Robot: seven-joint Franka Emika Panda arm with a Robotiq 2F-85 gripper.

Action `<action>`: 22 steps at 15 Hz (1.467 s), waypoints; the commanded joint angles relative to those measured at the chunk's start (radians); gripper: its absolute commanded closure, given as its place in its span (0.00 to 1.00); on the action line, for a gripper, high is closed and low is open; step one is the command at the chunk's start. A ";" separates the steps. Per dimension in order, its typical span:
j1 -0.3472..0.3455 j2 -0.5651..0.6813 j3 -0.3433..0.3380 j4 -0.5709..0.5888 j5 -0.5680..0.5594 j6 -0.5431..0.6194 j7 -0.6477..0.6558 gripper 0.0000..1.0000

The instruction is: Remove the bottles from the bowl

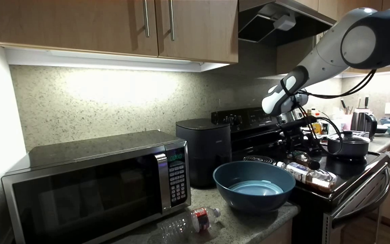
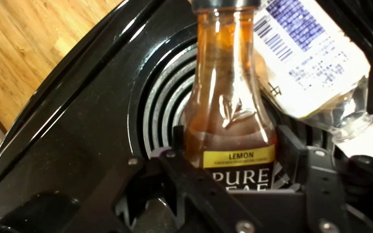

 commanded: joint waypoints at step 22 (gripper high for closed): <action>0.028 0.026 0.050 0.170 0.002 0.036 -0.009 0.00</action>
